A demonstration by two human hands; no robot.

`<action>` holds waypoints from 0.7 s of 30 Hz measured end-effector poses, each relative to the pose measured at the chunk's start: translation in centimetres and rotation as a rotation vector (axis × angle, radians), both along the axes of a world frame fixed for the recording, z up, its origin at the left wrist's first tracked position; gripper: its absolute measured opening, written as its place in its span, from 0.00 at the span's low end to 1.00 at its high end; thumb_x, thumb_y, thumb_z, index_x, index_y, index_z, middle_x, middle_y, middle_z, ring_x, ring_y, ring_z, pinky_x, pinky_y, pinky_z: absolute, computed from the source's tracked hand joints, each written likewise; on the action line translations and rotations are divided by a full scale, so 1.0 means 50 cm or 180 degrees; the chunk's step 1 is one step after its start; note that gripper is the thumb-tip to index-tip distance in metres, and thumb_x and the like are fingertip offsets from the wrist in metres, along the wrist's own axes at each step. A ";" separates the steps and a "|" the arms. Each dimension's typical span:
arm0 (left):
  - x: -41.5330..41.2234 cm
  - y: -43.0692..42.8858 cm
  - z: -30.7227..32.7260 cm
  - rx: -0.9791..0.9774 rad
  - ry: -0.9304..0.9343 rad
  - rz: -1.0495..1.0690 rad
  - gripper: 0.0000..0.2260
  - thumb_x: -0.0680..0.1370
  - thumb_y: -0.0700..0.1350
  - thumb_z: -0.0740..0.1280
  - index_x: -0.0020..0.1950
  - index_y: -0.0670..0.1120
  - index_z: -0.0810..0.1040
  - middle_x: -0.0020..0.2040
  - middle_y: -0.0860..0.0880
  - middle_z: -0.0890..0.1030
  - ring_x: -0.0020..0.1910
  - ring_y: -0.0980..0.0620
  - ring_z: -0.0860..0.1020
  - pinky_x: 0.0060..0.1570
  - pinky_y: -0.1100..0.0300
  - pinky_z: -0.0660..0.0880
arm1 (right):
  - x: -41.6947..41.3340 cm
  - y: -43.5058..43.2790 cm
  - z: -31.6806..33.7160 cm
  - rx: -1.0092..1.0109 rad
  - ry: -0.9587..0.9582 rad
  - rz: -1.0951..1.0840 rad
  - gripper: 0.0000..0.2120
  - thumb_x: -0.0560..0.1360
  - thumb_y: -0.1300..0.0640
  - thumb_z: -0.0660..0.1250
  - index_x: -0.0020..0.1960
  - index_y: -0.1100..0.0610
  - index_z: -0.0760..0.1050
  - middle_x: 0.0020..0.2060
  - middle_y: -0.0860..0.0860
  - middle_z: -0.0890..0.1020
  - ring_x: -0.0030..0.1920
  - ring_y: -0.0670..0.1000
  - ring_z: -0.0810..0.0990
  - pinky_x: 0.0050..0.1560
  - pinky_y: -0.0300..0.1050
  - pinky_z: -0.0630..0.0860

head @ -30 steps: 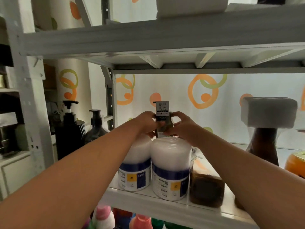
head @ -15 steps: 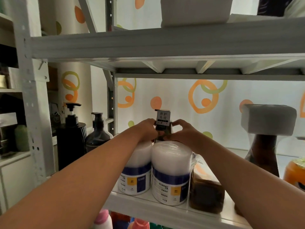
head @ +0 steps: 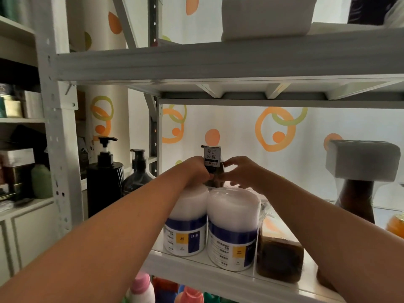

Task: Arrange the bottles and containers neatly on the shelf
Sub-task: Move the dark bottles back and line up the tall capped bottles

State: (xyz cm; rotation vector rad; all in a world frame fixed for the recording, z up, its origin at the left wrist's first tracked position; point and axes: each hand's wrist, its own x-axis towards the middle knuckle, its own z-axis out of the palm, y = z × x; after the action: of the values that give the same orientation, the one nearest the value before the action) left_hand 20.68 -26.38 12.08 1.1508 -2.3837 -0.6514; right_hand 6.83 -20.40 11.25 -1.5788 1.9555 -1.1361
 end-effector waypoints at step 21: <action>0.074 -0.078 0.008 0.0468 0.1116 0.0863 0.24 0.75 0.38 0.65 0.69 0.38 0.63 0.60 0.39 0.75 0.58 0.43 0.76 0.52 0.55 0.75 | 0.167 -0.151 0.032 -0.0188 -0.0173 0.0117 0.16 0.72 0.69 0.66 0.58 0.57 0.74 0.50 0.58 0.75 0.44 0.58 0.81 0.33 0.43 0.82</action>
State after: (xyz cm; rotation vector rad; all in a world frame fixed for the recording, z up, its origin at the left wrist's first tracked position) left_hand 24.39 -30.28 12.49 1.2721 -1.8747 -0.8645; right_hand 15.17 -27.93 12.86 -1.5897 1.8669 -1.2195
